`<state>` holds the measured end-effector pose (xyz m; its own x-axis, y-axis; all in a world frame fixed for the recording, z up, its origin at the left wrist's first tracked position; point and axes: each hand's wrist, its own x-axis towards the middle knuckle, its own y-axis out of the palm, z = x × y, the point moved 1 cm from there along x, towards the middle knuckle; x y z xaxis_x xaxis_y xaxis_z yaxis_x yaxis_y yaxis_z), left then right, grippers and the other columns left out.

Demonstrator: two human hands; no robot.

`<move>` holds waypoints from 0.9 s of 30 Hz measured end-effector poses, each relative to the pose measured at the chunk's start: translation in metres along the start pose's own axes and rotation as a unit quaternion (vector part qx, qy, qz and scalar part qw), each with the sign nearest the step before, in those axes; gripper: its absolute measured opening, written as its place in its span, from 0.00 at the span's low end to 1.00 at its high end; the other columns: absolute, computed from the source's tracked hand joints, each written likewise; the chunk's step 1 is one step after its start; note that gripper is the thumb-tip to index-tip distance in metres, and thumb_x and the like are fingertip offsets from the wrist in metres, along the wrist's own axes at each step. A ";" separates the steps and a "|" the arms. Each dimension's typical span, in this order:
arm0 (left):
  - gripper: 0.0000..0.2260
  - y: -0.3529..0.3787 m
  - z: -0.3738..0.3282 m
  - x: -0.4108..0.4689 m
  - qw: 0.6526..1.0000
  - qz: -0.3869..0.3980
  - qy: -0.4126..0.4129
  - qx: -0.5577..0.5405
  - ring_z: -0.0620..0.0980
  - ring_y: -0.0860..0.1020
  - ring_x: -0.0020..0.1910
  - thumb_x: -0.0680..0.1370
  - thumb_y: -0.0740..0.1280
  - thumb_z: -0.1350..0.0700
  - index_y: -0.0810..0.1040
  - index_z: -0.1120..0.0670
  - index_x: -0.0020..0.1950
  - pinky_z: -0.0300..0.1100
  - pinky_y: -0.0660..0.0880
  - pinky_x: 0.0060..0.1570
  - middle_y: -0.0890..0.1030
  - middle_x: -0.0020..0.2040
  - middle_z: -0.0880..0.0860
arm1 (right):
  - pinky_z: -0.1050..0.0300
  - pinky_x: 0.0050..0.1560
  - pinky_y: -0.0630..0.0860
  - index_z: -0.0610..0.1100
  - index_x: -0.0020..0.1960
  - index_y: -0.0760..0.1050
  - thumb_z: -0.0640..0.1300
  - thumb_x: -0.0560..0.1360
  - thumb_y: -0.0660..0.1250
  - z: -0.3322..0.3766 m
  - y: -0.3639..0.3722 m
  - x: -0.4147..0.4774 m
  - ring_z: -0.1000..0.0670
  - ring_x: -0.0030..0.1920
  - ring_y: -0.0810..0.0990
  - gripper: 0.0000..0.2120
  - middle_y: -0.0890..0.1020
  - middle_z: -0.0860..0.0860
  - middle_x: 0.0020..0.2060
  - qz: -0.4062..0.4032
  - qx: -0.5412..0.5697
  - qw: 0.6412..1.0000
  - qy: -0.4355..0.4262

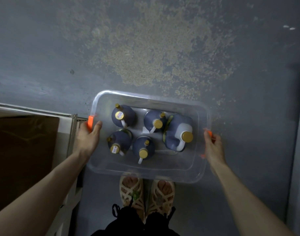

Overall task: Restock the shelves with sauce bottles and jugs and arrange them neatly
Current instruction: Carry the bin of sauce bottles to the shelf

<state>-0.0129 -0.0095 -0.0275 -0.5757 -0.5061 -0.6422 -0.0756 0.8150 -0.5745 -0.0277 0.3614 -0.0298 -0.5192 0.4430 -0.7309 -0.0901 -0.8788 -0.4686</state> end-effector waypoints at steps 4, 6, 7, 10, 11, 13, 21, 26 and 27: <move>0.15 -0.003 -0.006 0.002 0.999 -0.004 -0.021 -0.026 0.55 0.77 0.39 0.79 0.64 0.46 0.76 0.57 0.41 0.52 0.76 0.45 0.78 0.40 0.58 | 0.34 0.57 0.75 0.49 0.55 0.68 0.57 0.80 0.58 -0.003 0.001 0.000 0.41 0.54 0.78 0.12 0.78 0.47 0.51 -0.011 -0.027 1.000 -0.001; 0.16 -0.008 -0.014 -0.002 0.999 -0.005 -0.020 -0.030 0.53 0.76 0.37 0.80 0.63 0.45 0.76 0.56 0.40 0.49 0.74 0.42 0.78 0.40 0.58 | 0.34 0.56 0.75 0.49 0.54 0.69 0.59 0.80 0.58 0.001 -0.002 -0.003 0.40 0.53 0.79 0.14 0.79 0.45 0.51 -0.013 -0.036 0.999 0.000; 0.17 -0.010 -0.018 -0.005 0.999 -0.004 -0.027 -0.034 0.53 0.76 0.38 0.80 0.62 0.44 0.76 0.56 0.42 0.48 0.74 0.42 0.78 0.40 0.57 | 0.33 0.55 0.76 0.50 0.53 0.69 0.62 0.78 0.58 0.003 -0.005 -0.006 0.40 0.52 0.80 0.16 0.80 0.44 0.51 -0.011 -0.040 0.999 -0.001; 0.21 -0.021 -0.029 -0.019 0.999 -0.008 -0.036 -0.017 0.57 0.77 0.40 0.80 0.59 0.42 0.76 0.59 0.45 0.45 0.74 0.39 0.78 0.40 0.59 | 0.33 0.54 0.76 0.49 0.52 0.70 0.72 0.67 0.55 0.015 -0.019 -0.017 0.39 0.51 0.80 0.29 0.81 0.44 0.49 -0.012 -0.061 0.998 -0.003; 0.23 -0.028 -0.034 -0.026 0.999 -0.019 -0.039 -0.007 0.59 0.78 0.42 0.80 0.59 0.41 0.77 0.61 0.45 0.47 0.74 0.40 0.79 0.41 0.62 | 0.33 0.53 0.77 0.48 0.52 0.70 0.72 0.67 0.55 0.020 -0.026 -0.023 0.39 0.51 0.80 0.29 0.81 0.43 0.49 -0.012 -0.068 0.998 0.000; 0.29 -0.046 -0.052 -0.041 0.998 -0.036 -0.051 0.008 0.66 0.79 0.50 0.79 0.58 0.37 0.77 0.65 0.51 0.55 0.76 0.48 0.79 0.49 0.68 | 0.33 0.53 0.76 0.47 0.52 0.70 0.67 0.73 0.58 0.039 -0.042 -0.041 0.38 0.51 0.80 0.24 0.80 0.42 0.49 -0.018 -0.078 0.997 -0.004; 0.28 -0.155 -0.194 -0.129 0.996 -0.083 -0.035 0.001 0.62 0.73 0.40 0.80 0.58 0.40 0.70 0.63 0.33 0.48 0.64 0.40 0.68 0.30 0.58 | 0.35 0.55 0.75 0.43 0.50 0.69 0.56 0.80 0.59 0.215 -0.116 -0.157 0.38 0.53 0.77 0.16 0.77 0.42 0.46 -0.038 -0.097 0.992 -0.074; 0.28 -0.249 -0.303 -0.182 0.989 -0.132 -0.016 -0.071 0.62 0.75 0.38 0.79 0.60 0.39 0.70 0.61 0.31 0.50 0.67 0.40 0.72 0.32 0.61 | 0.57 0.47 0.67 0.39 0.53 0.72 0.54 0.81 0.60 0.369 -0.166 -0.239 0.43 0.48 0.75 0.16 0.76 0.43 0.45 -0.029 -0.097 0.981 -0.165; 0.28 -0.263 -0.320 -0.189 0.987 -0.143 -0.012 -0.076 0.63 0.76 0.39 0.78 0.61 0.39 0.70 0.61 0.31 0.51 0.69 0.40 0.73 0.32 0.62 | 0.58 0.46 0.64 0.40 0.53 0.72 0.54 0.81 0.59 0.394 -0.173 -0.250 0.45 0.48 0.74 0.16 0.75 0.44 0.45 -0.021 -0.102 0.978 -0.183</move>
<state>-0.1445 -0.0377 0.4069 -0.4942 -0.7261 -0.4781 -0.3544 0.6704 -0.6519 -0.2174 0.3328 0.4290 -0.7910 0.3529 -0.4997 0.0332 -0.7909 -0.6111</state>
